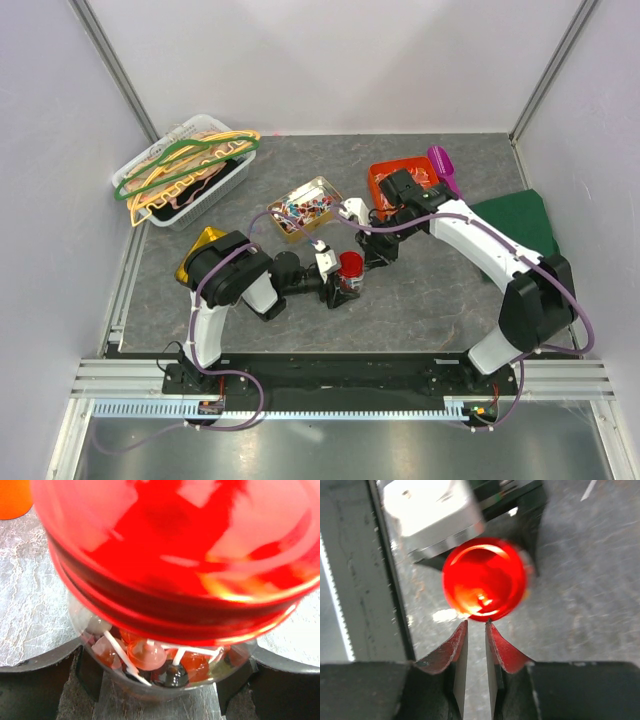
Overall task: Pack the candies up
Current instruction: Screw the bottle lid onto the packing bottle.
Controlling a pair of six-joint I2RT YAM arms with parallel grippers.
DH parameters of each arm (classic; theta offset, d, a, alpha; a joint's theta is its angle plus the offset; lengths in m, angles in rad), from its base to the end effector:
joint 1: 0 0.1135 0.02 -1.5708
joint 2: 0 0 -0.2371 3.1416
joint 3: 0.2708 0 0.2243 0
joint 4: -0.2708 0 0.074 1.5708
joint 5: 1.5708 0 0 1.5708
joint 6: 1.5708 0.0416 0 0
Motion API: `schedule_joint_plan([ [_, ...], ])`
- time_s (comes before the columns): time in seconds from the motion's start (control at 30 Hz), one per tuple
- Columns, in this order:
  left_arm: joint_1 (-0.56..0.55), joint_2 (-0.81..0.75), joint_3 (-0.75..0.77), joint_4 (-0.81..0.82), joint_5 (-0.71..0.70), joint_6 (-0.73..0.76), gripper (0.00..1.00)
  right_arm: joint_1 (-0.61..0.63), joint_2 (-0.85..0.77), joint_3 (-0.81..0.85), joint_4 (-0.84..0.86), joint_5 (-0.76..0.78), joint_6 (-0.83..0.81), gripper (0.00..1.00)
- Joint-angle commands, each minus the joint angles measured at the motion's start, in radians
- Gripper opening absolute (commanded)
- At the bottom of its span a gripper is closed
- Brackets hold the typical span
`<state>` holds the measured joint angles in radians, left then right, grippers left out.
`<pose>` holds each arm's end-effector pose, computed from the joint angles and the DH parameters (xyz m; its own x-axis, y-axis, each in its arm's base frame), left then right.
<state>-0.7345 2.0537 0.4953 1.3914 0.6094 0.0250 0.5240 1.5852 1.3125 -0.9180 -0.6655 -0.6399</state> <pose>0.2062 -0.2183 0.0902 -0.0991 0.1171 -0.9882 0.9712 0.2274 -0.0705 0.2359 0.1660 0.2510 -0.2915 -0.7109 -0.6400 -0.9549 0.1770 0.2384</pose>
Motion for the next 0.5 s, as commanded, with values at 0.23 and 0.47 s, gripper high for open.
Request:
schedule_joint_plan([
  [0.23, 0.003, 0.002, -0.003, 0.27, -0.048, 0.009, 0.49, 0.022, -0.09, -0.01, -0.061, 0.0, 0.006, 0.28],
  [0.47, 0.003, 0.003, -0.003, 0.271, -0.045, 0.007, 0.49, 0.007, -0.031, 0.132, 0.01, 0.011, 0.051, 0.33],
])
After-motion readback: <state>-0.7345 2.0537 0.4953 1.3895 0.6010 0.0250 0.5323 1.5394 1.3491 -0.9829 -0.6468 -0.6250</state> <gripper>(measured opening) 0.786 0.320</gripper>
